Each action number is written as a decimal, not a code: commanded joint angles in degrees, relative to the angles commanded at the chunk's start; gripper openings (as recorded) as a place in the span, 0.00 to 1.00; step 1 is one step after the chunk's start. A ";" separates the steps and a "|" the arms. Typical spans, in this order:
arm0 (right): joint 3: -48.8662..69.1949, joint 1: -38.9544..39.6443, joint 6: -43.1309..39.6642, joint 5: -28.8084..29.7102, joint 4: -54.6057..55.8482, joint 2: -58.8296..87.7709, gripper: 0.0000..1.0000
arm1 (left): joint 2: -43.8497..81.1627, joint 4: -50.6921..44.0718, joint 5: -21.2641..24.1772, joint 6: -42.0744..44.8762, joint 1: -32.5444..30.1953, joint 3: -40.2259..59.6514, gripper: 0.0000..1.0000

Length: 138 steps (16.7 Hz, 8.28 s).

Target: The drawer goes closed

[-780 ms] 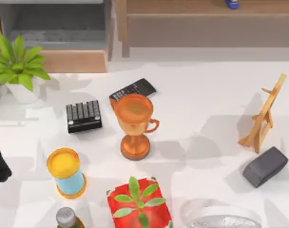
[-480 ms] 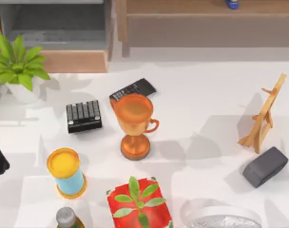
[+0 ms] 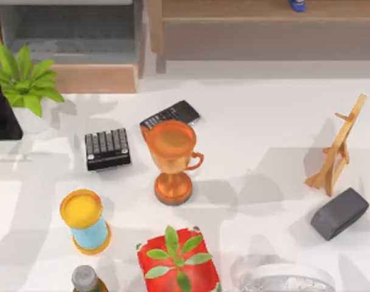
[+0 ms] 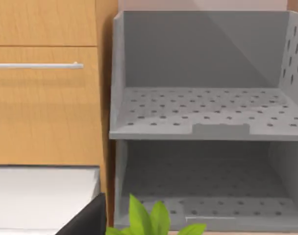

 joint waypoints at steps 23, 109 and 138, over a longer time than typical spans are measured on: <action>0.00 0.00 0.00 0.00 0.00 0.00 1.00 | 33.40 32.45 18.46 34.18 25.35 2.00 1.00; 0.00 0.00 0.00 0.00 0.00 0.00 1.00 | 97.77 58.83 41.56 89.93 39.72 36.56 0.00; 0.00 0.00 0.00 0.00 0.00 0.00 1.00 | 102.97 52.39 38.67 89.55 36.73 48.59 1.00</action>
